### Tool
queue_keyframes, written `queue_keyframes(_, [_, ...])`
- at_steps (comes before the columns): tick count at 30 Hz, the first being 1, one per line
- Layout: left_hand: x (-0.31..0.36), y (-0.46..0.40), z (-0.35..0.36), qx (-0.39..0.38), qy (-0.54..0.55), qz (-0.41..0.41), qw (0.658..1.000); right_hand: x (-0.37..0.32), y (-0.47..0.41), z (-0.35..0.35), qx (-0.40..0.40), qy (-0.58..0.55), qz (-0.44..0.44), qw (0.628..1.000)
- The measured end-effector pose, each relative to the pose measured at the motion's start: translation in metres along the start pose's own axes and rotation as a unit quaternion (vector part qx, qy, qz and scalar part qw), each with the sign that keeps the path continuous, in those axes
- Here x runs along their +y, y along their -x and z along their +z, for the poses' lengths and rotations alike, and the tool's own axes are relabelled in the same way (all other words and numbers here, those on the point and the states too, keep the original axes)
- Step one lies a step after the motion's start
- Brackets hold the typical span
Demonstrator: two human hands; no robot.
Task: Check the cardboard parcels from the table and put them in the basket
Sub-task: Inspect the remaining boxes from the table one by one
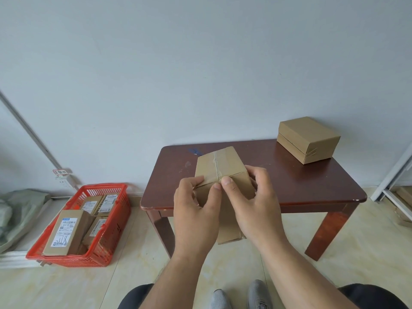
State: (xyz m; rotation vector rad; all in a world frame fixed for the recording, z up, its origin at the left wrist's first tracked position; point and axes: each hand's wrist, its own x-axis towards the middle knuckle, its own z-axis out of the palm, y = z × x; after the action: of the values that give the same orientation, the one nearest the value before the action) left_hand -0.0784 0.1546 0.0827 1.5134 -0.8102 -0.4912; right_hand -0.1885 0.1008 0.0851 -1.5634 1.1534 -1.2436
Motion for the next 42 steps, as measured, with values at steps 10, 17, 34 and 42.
queue_keyframes(10, [-0.004,-0.015,-0.020,-0.204,0.116,-0.184,0.955,0.011,-0.006,0.012,-0.025,0.345,-0.343,0.873])
queue_keyframes(17, [-0.013,-0.019,-0.026,-0.134,0.160,-0.230,0.950,0.004,-0.006,0.018,-0.097,0.332,-0.395,0.851])
queue_keyframes(34, [-0.100,-0.145,-0.056,0.024,0.129,-0.212,0.968,0.068,-0.077,0.119,-0.142,-0.101,0.148,0.974])
queue_keyframes(42, [-0.151,-0.256,-0.062,0.054,0.026,-0.208,0.976,0.109,-0.160,0.229,-0.194,-0.081,0.180,0.961])
